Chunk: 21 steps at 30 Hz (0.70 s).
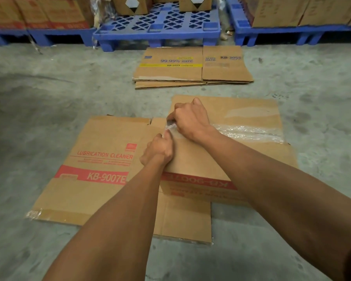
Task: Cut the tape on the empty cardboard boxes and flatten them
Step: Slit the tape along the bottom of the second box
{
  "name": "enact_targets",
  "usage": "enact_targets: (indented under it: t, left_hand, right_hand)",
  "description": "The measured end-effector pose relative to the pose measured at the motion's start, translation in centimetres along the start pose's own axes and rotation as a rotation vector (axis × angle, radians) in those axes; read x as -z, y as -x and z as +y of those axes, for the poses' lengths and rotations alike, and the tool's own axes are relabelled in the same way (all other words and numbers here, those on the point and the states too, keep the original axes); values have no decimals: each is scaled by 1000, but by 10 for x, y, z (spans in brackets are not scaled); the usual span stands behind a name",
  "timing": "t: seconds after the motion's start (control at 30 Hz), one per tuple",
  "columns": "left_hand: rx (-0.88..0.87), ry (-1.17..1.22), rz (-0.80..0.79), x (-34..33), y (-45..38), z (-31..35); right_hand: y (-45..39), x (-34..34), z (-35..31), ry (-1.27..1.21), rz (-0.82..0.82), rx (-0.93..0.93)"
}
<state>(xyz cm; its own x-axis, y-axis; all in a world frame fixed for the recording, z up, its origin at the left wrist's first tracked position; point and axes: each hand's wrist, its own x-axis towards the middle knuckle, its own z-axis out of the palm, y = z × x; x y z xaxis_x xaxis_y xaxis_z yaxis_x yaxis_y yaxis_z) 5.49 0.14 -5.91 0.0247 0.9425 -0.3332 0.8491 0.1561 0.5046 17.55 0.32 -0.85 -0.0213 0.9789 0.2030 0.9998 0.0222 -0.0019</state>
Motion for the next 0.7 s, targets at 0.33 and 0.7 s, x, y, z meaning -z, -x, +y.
enact_targets:
  t: [0.33, 0.7]
  left_hand:
    - [42, -10, 30, -1, 5, 3]
    - [65, -78, 46, 3, 19, 16]
  right_hand:
    - [5, -4, -11, 199, -2, 84]
    - [42, 2, 33, 373, -37, 109]
